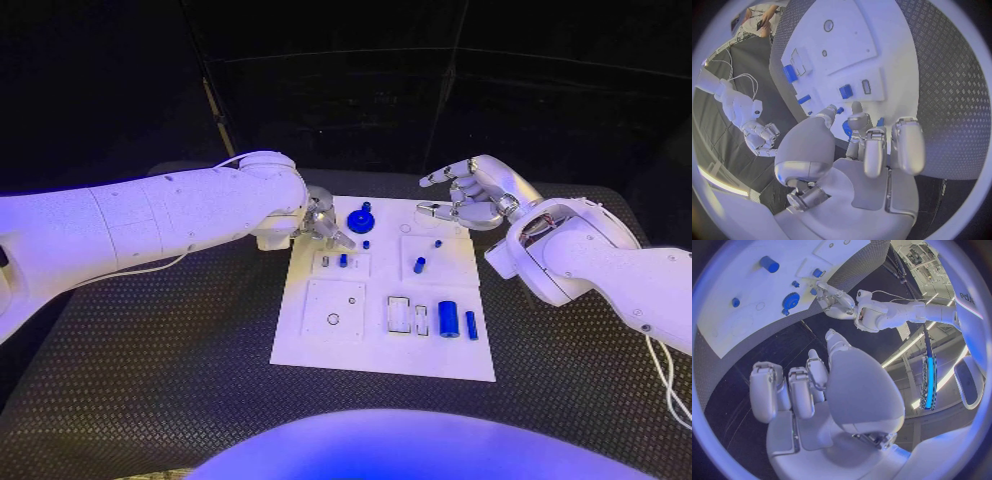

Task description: Assemble the parts on the task board

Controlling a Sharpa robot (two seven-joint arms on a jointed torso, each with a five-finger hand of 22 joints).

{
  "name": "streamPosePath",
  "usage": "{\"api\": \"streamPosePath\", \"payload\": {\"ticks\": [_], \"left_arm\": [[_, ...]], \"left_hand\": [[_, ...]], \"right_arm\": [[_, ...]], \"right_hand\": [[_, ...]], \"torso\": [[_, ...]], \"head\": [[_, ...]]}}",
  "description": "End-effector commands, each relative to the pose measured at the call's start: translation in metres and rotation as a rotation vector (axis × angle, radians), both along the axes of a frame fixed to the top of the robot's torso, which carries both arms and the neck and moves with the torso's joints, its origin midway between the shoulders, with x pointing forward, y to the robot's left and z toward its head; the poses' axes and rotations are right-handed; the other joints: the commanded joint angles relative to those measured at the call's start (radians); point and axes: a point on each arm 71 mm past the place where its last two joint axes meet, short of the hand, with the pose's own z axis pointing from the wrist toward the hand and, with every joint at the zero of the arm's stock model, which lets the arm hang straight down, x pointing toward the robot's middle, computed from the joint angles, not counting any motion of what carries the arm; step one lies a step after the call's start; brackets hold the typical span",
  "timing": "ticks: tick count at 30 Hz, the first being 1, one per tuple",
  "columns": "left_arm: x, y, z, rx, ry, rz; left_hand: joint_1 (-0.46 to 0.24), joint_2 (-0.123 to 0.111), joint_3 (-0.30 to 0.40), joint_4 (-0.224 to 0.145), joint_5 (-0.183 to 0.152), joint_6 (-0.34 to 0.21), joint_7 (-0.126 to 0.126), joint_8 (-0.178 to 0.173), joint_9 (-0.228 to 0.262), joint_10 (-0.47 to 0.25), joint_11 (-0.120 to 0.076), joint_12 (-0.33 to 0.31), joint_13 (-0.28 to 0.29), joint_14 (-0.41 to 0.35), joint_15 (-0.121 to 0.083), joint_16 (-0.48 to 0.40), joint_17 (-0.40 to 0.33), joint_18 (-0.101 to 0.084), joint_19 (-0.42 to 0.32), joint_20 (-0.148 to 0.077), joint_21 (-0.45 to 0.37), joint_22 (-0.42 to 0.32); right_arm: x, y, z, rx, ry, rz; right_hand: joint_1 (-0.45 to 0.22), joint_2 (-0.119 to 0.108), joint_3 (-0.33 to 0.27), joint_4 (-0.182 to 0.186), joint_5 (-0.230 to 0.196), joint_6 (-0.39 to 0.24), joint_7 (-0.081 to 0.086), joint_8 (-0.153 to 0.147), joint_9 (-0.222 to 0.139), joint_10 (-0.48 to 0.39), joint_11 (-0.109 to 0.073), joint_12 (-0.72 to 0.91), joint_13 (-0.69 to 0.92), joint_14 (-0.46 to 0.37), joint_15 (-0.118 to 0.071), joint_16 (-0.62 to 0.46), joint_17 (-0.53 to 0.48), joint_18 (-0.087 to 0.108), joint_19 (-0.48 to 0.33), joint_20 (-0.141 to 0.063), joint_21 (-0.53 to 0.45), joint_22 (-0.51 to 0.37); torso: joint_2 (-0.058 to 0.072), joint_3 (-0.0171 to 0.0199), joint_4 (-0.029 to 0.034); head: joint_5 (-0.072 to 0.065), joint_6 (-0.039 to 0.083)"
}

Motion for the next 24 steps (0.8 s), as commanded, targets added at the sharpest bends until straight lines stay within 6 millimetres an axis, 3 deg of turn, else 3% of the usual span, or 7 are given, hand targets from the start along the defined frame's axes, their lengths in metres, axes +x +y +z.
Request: {"api": "streamPosePath", "payload": {"ticks": [1, 6, 8, 13, 24], "left_arm": [[0.003, 0.004, 0.012, -0.043, 0.007, 0.019], [0.013, 0.017, 0.036, -0.065, -0.031, 0.051], [0.017, 0.023, 0.043, -0.07, -0.052, 0.071], [0.03, 0.035, 0.053, -0.067, -0.081, 0.112], [0.054, 0.04, 0.047, 0.034, -0.051, 0.116]], "left_hand": [[0.019, 0.006, -0.025, 0.005, -0.003, -0.025, 0.011, -0.027, -0.015, -0.022, 0.01, -0.022, -0.03, 0.106, 0.01, 0.003, 0.263, -0.005, 0.004, 0.005, -0.008, -0.007], [0.043, 0.022, -0.073, 0.024, -0.002, -0.057, 0.036, -0.093, -0.062, -0.037, 0.031, -0.032, -0.048, 0.106, 0.029, 0.003, 0.263, -0.002, -0.003, 0.021, -0.022, -0.022], [0.052, 0.034, -0.092, 0.035, -0.002, -0.067, 0.045, -0.12, -0.087, -0.064, 0.041, -0.059, -0.085, 0.106, 0.035, 0.003, 0.263, 0.002, -0.011, 0.029, -0.038, -0.041], [0.088, 0.053, -0.128, 0.048, -0.002, -0.092, 0.067, -0.178, -0.15, -0.078, 0.06, -0.07, -0.109, 0.106, 0.051, 0.003, 0.263, 0.004, -0.014, 0.046, -0.046, -0.046], [0.11, 0.063, -0.168, 0.063, -0.002, -0.061, 0.065, -0.189, -0.186, -0.064, 0.058, -0.053, -0.099, 0.106, 0.051, 0.003, 0.263, 0.002, -0.009, 0.048, -0.038, -0.033]], "right_arm": [[0.001, 0.002, 0.0, 0.006, 0.003, 0.011], [0.002, 0.003, -0.001, 0.006, 0.007, 0.011], [0.002, 0.003, -0.001, 0.005, 0.008, 0.011], [0.003, 0.004, -0.002, 0.004, 0.01, 0.013], [0.003, 0.006, -0.002, 0.006, 0.011, 0.019]], "right_hand": [[-0.009, 0.005, -0.005, 0.002, 0.001, -0.009, -0.001, -0.003, -0.002, 0.0, 0.002, 0.001, -0.001, 0.1, -0.002, -0.004, 0.252, 0.008, -0.001, -0.009, -0.004, 0.038], [-0.009, 0.005, -0.005, 0.002, 0.001, -0.009, -0.001, -0.003, -0.002, 0.0, 0.002, 0.001, -0.001, 0.1, -0.002, -0.004, 0.252, 0.008, -0.001, -0.009, -0.004, 0.038], [-0.009, 0.005, -0.005, 0.002, 0.001, -0.009, -0.001, -0.003, -0.002, 0.0, 0.002, 0.001, -0.001, 0.1, -0.002, -0.004, 0.252, 0.008, -0.001, -0.009, -0.004, 0.038], [-0.01, 0.005, -0.006, 0.003, 0.001, -0.009, -0.001, -0.003, -0.002, 0.001, 0.002, 0.003, 0.0, 0.1, -0.002, -0.004, 0.252, 0.008, -0.001, -0.009, -0.004, 0.039], [-0.011, 0.005, -0.006, 0.003, 0.002, -0.009, -0.001, -0.003, -0.002, -0.001, 0.002, 0.0, -0.002, 0.1, -0.002, -0.005, 0.25, 0.008, -0.002, -0.009, -0.005, 0.037]], "torso": [[0.0, 0.0009, 0.0], [0.0, 0.0012, 0.0012], [0.0, 0.0014, 0.0003], [0.001, 0.0011, -0.0009], [0.002, 0.0012, -0.0025]], "head": [[0.002, 0.001], [0.0, 0.002], [0.001, 0.004], [0.003, 0.008], [0.004, 0.007]]}}
